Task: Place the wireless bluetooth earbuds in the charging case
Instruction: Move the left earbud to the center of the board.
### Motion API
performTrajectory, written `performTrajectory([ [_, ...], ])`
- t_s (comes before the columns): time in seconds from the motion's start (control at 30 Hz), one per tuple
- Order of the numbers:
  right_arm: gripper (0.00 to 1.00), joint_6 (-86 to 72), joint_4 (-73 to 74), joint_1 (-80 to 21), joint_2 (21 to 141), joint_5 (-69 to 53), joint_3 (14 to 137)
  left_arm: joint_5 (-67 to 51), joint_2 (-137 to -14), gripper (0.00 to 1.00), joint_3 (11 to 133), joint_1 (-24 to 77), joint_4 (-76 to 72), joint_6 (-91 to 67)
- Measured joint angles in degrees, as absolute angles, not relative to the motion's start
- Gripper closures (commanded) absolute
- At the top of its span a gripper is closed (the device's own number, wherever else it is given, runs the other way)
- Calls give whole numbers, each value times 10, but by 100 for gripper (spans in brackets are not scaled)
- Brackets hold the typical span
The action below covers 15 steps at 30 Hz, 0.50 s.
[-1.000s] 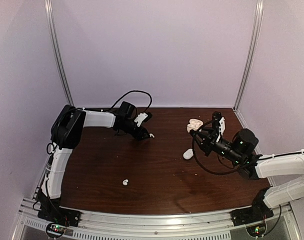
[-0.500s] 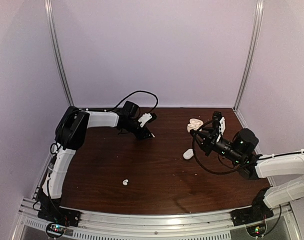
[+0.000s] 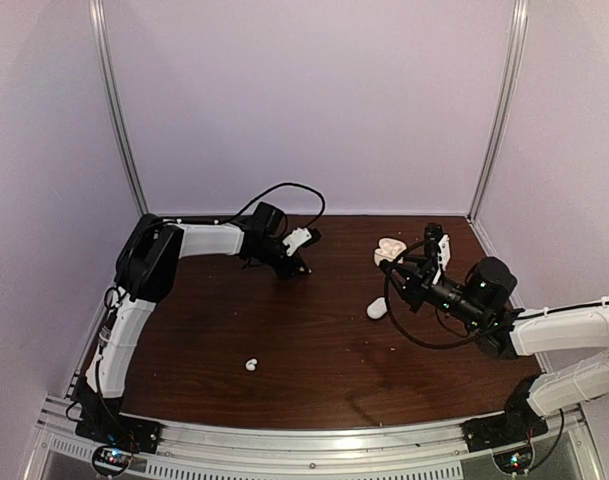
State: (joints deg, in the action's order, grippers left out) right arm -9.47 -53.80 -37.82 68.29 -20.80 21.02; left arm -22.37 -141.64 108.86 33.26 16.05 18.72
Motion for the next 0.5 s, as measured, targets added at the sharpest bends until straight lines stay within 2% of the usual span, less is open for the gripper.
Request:
performTrajectory([
  [0.2,100,-95,-538,-378,683,-208,210,-206,-1384,84,1030,340,132,184],
  [0.5,100,-95,-538,-378,681,-211,210,-165,-1265,86,850,349,105,143],
])
